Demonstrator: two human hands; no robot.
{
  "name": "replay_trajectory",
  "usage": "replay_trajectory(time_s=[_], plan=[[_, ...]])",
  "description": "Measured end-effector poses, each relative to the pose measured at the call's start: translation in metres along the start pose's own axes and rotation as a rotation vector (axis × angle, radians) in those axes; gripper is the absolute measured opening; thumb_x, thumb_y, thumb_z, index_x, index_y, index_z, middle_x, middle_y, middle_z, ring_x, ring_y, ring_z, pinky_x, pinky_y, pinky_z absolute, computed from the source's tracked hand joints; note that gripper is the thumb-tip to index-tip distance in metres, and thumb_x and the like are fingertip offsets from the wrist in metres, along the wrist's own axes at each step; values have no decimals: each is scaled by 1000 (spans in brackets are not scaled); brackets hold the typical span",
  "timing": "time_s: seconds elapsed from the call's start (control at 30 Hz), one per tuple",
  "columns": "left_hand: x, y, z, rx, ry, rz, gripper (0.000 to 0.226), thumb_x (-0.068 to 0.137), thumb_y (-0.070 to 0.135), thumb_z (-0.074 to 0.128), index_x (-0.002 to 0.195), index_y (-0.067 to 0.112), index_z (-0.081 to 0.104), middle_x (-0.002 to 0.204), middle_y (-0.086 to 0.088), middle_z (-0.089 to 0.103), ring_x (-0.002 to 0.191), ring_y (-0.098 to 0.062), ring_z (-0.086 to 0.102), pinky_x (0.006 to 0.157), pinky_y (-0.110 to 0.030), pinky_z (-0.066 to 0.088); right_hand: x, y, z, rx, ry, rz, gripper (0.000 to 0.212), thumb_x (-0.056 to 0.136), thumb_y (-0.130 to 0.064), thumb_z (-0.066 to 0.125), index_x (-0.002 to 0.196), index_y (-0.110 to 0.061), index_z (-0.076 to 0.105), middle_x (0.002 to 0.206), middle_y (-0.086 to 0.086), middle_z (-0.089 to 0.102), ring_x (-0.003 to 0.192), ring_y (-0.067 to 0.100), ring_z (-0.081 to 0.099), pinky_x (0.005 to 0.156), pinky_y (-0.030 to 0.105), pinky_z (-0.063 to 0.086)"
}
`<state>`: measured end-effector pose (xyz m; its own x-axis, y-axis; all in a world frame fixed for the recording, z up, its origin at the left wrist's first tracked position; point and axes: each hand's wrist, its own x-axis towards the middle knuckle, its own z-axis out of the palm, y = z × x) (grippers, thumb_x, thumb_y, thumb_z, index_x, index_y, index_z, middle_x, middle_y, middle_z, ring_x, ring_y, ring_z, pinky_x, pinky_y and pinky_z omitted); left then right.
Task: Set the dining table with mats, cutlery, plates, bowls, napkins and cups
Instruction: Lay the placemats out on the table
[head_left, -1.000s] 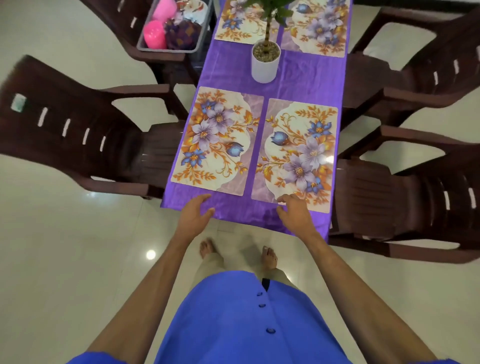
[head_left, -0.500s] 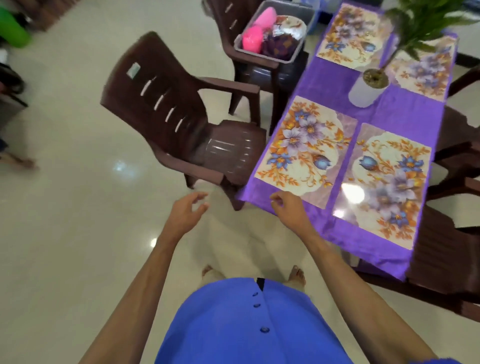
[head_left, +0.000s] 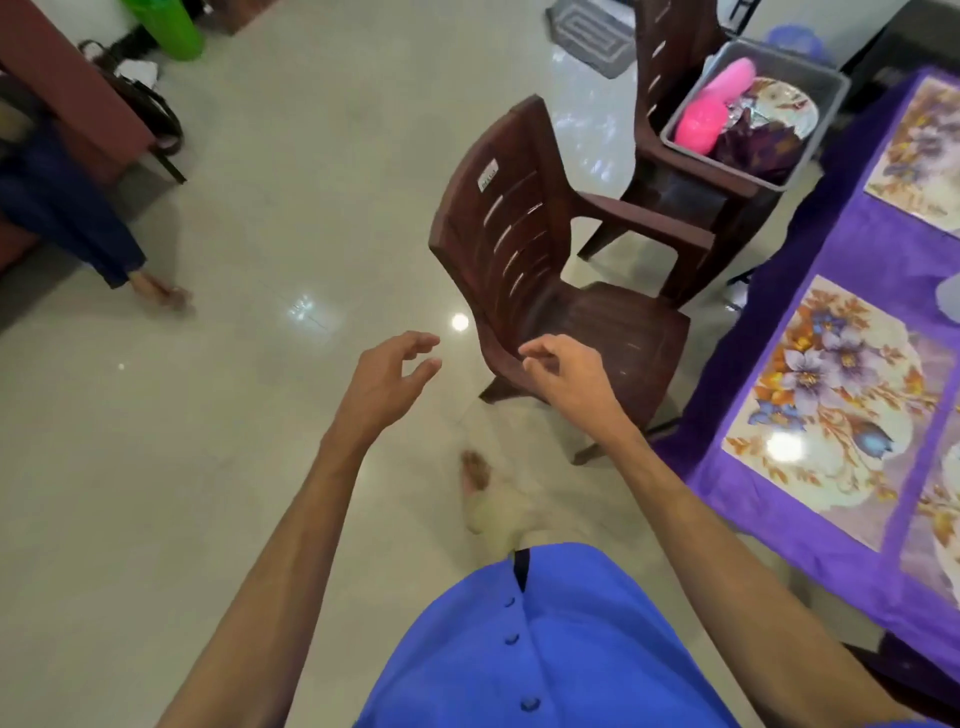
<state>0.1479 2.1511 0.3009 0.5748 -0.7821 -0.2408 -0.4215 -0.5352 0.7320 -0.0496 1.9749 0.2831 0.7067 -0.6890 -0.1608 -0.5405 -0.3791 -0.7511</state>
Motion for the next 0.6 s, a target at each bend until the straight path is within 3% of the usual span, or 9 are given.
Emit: replay_trajectory(time_s=[0.2, 0.43, 0.6], plan=[[128, -19, -87, 7, 14, 71, 31, 101, 34, 66, 131, 29, 69, 128, 14, 69, 117, -6, 62, 100, -28, 47, 143, -72, 35, 120, 143, -56, 18, 97, -17, 67, 113, -17, 76, 109, -5, 72, 94, 2, 67, 87, 22, 56], [303, 7, -169, 83, -94, 205, 31, 101, 37, 66, 131, 32, 68, 127, 16, 69, 117, -4, 61, 99, -27, 47, 300, -134, 23, 112, 278, -38, 20, 96, -22, 68, 116, -20, 74, 110, -6, 67, 98, 8, 66, 94, 37, 56], [445, 33, -170, 135, -263, 322, 29, 101, 35, 68, 130, 33, 69, 126, 16, 69, 115, -5, 61, 97, -27, 47, 397, -127, 2, 99, 353, 125, 24, 98, -24, 66, 122, -21, 72, 108, -10, 61, 86, 4, 61, 87, 23, 51]])
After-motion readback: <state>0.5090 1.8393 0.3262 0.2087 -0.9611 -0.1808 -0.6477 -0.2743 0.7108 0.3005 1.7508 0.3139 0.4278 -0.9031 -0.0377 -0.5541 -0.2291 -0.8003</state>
